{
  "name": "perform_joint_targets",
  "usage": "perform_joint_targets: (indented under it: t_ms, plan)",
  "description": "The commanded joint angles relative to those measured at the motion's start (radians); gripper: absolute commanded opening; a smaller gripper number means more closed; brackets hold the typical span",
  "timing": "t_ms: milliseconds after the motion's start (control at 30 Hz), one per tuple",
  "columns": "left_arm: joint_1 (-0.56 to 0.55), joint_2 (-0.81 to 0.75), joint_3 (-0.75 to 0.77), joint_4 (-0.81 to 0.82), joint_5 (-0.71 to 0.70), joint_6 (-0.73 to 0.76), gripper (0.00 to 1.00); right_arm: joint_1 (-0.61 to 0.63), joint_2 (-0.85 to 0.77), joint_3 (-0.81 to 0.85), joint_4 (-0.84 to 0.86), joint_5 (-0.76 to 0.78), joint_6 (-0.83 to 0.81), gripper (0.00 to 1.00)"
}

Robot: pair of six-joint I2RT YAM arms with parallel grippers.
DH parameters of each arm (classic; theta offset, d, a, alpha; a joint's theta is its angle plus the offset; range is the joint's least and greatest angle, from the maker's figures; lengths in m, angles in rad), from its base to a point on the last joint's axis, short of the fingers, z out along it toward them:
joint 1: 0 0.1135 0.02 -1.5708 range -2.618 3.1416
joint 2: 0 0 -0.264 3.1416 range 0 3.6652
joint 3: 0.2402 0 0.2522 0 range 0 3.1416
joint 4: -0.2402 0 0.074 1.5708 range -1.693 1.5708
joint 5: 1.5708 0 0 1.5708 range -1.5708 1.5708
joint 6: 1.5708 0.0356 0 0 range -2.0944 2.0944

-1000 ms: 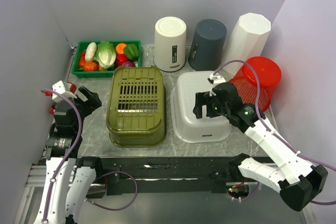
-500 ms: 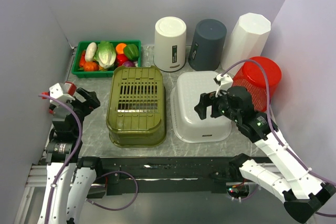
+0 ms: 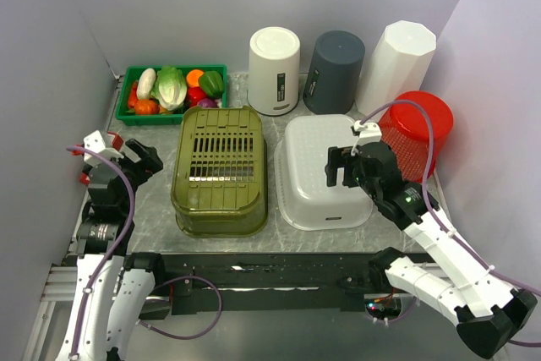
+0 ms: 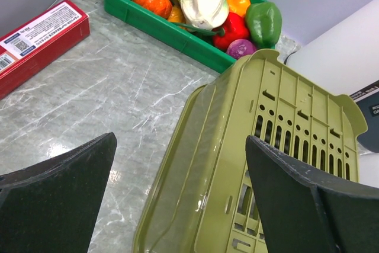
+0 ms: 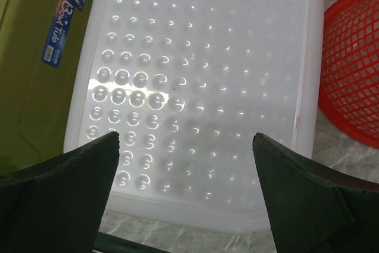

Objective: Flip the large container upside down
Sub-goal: Reset both arms

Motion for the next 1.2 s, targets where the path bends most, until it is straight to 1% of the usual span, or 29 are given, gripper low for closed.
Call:
perform_joint_targets:
  t_ms: [0,433,1167]
  plan:
    - [0.002,0.011,0.014,0.027,-0.021,0.009,0.96,-0.003,-0.037,-0.021,0.076,0.062,0.013,1.0]
    - [0.003,-0.002,0.011,0.028,-0.023,0.012,0.96,-0.005,-0.039,-0.049,0.085,0.075,0.018,1.0]
    - [0.01,0.041,0.022,0.02,-0.017,0.007,0.96,-0.005,-0.017,-0.069,0.102,0.053,0.035,1.0]
